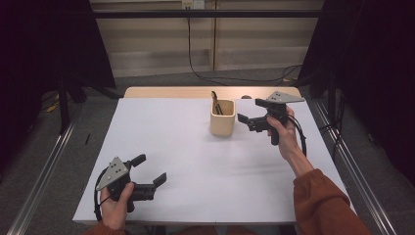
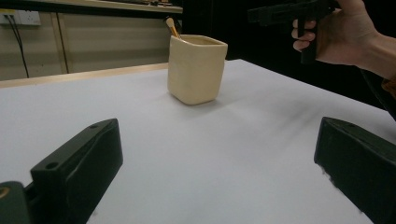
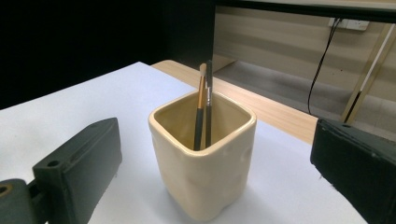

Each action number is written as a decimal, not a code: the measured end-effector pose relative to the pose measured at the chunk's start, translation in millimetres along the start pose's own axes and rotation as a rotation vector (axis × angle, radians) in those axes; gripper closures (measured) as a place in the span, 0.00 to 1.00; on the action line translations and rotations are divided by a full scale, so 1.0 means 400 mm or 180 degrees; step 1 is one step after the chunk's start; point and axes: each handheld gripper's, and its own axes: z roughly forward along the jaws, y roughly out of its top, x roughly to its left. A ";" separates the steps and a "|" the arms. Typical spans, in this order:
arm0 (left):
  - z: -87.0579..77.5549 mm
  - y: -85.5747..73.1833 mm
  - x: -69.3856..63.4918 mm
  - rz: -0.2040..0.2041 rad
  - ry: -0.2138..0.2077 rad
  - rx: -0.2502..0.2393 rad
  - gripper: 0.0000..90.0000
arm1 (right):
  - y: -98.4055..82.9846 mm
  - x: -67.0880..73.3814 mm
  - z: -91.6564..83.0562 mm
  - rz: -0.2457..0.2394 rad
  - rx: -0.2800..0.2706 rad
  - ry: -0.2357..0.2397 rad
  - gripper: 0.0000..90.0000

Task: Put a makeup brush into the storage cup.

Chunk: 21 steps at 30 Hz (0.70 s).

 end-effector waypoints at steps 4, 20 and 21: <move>-0.002 -0.001 0.000 -0.0008 0.0014 0.0000 0.01 | -0.006 0.003 -0.036 -0.0036 0.0002 -0.0102 0.02; -0.004 0.000 -0.002 -0.0004 0.0017 -0.0003 0.01 | -0.073 0.010 -0.159 -0.0005 -0.0073 -0.0304 0.02; -0.003 0.000 -0.001 -0.0008 0.0016 0.0002 0.01 | -0.078 0.012 -0.165 -0.0002 -0.0069 -0.0314 0.02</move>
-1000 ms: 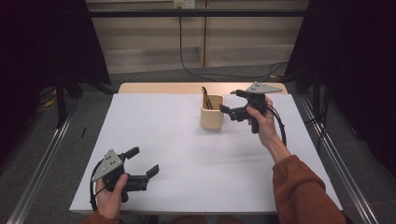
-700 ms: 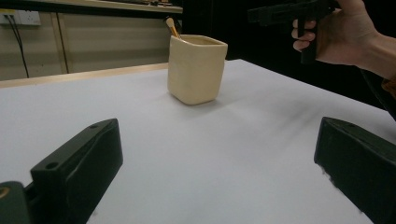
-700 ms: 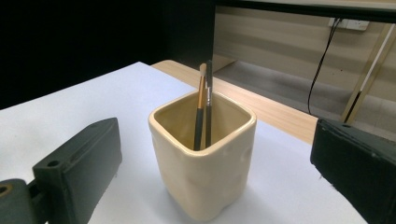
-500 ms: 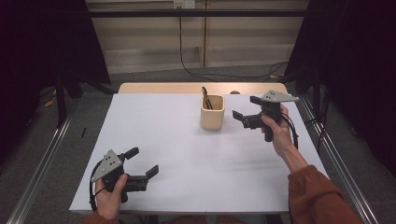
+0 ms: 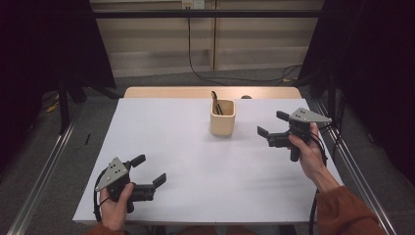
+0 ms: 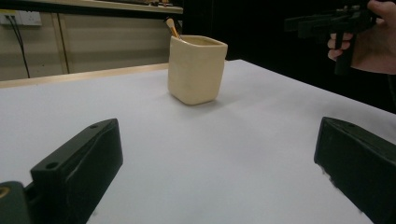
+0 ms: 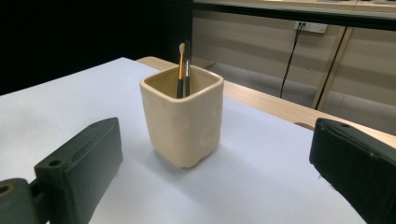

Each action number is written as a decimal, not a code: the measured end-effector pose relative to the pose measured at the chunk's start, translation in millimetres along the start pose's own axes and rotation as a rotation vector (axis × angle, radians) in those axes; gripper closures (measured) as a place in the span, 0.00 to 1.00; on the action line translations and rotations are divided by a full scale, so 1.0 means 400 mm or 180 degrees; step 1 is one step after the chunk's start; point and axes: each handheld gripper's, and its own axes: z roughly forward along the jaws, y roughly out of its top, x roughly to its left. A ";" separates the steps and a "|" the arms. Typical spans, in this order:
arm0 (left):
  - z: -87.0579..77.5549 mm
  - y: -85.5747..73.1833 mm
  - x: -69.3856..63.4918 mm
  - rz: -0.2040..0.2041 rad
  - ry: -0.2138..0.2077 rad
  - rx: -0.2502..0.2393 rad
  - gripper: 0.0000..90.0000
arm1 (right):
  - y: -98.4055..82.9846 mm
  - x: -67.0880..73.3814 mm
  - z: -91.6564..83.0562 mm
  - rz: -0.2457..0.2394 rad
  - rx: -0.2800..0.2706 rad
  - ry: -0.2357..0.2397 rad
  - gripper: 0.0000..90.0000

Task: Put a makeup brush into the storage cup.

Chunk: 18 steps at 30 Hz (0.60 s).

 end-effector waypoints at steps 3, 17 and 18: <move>0.000 -0.001 0.001 -0.0002 0.0007 -0.0001 0.01 | -0.012 0.004 -0.018 0.0003 -0.0023 -0.0002 0.02; -0.001 -0.001 0.000 0.0006 0.0049 0.0007 0.01 | -0.070 0.011 -0.123 0.0123 -0.0092 -0.0154 0.03; -0.001 -0.001 0.000 0.0011 0.0054 0.0007 0.01 | -0.075 0.011 -0.131 0.0137 -0.0092 -0.0176 0.03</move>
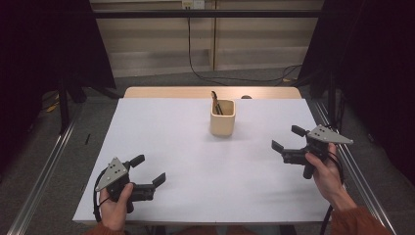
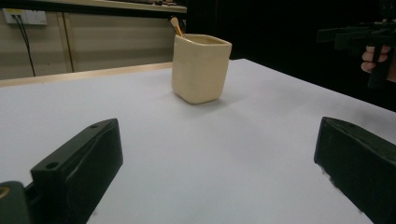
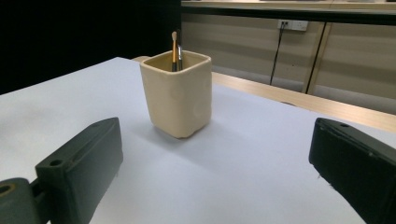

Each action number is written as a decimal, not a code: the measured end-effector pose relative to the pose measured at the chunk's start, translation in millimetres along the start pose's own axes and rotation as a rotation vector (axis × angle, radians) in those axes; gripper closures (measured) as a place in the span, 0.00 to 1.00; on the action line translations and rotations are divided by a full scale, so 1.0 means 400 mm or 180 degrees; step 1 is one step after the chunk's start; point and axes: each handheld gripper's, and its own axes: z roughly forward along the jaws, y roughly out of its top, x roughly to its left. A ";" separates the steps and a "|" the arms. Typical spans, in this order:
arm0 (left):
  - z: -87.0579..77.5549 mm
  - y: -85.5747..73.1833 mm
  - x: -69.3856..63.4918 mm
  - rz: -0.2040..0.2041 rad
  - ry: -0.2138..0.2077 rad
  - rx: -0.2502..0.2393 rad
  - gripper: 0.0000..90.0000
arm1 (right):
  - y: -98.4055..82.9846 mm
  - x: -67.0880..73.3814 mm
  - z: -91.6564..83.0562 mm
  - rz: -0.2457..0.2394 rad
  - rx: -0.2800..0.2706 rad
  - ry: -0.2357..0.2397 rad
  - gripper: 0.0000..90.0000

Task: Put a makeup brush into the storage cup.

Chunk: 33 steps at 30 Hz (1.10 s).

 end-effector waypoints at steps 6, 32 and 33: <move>-0.005 -0.001 0.001 -0.0003 0.0021 -0.0009 0.01 | -0.029 0.002 -0.046 -0.0004 0.0028 -0.0070 0.03; -0.015 0.000 0.005 -0.0019 0.0053 -0.0057 0.01 | -0.107 -0.005 -0.151 0.0036 0.0093 -0.0364 0.04; -0.015 0.000 0.004 -0.0013 0.0057 -0.0056 0.01 | -0.106 -0.002 -0.151 0.0039 0.0073 -0.0345 0.05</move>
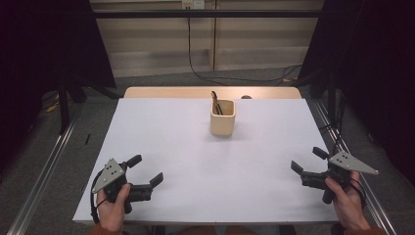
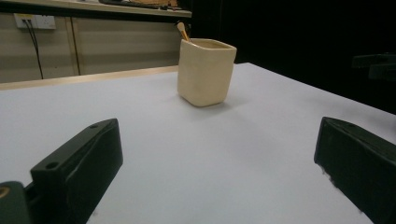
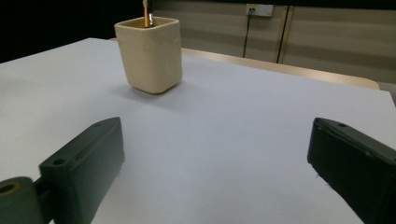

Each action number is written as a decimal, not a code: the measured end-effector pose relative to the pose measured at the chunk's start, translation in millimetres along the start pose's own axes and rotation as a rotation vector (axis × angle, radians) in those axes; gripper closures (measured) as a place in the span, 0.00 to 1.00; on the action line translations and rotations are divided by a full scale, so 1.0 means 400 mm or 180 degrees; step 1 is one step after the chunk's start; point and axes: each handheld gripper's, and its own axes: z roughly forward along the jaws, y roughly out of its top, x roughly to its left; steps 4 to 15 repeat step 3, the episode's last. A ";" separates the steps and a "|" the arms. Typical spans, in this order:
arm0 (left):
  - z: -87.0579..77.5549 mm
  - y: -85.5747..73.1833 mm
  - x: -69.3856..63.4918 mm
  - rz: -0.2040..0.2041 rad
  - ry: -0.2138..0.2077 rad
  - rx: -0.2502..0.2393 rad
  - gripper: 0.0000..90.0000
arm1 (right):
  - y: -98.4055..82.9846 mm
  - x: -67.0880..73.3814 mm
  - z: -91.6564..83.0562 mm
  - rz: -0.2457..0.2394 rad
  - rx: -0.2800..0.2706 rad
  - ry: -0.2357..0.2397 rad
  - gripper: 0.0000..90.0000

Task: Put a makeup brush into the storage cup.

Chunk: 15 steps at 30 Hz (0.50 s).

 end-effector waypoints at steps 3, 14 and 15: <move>0.002 0.000 0.000 -0.0002 0.0000 0.0001 0.01 | 0.001 0.006 0.000 -0.0017 -0.0008 0.0046 0.05; 0.002 0.000 0.000 -0.0002 0.0000 0.0001 0.01 | 0.001 0.006 0.000 -0.0017 -0.0008 0.0046 0.05; 0.002 0.000 0.000 -0.0002 0.0000 0.0001 0.01 | 0.001 0.006 0.000 -0.0017 -0.0008 0.0046 0.05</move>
